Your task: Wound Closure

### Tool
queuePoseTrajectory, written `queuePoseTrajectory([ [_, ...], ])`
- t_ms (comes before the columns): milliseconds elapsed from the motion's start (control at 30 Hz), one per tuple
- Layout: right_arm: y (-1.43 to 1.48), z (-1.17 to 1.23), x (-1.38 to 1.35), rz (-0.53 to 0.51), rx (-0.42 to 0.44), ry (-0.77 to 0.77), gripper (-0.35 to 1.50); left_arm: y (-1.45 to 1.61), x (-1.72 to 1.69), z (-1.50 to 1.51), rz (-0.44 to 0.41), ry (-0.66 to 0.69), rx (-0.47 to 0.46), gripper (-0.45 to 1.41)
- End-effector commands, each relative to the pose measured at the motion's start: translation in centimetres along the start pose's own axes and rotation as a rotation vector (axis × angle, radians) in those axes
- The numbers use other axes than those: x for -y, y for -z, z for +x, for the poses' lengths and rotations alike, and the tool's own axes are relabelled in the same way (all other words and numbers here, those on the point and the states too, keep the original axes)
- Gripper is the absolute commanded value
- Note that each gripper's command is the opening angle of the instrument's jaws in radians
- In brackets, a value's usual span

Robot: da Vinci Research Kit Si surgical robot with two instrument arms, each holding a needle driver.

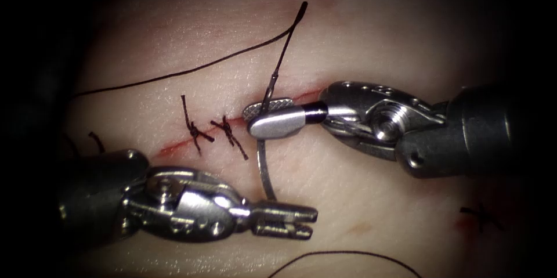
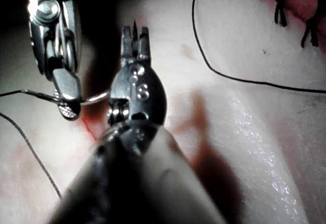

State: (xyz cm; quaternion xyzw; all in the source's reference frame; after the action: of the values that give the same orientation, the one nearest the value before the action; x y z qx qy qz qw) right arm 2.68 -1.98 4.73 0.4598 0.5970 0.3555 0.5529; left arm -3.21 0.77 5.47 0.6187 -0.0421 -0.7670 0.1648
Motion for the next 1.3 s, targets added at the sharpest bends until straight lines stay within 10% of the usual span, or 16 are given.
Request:
queuePoseTrajectory([
  [33,-0.06,-0.08,-0.03,0.006,0.004,0.002,-0.03,-0.05,0.02,-0.05,0.000,-0.001,-0.001,-0.45],
  [200,-0.07,-0.11,-0.04,0.002,-0.002,0.006,-0.01,-0.05,0.02,-0.05,0.000,0.000,-0.001,-0.45],
  [367,-0.09,-0.14,-0.03,0.005,-0.006,0.009,0.78,-0.05,0.02,-0.05,0.000,0.000,-0.001,-0.45],
  [667,-0.10,-0.17,-0.03,0.009,-0.013,0.013,1.10,-0.06,0.03,-0.05,0.000,0.000,-0.001,-0.45],
  [933,-0.10,-0.15,-0.03,0.012,-0.022,0.011,0.86,-0.06,0.02,-0.04,0.000,-0.001,-0.001,-0.45],
  [1300,-0.09,-0.13,-0.03,0.014,-0.029,0.010,-0.11,-0.07,0.02,-0.04,0.000,-0.002,-0.001,-0.45],
])
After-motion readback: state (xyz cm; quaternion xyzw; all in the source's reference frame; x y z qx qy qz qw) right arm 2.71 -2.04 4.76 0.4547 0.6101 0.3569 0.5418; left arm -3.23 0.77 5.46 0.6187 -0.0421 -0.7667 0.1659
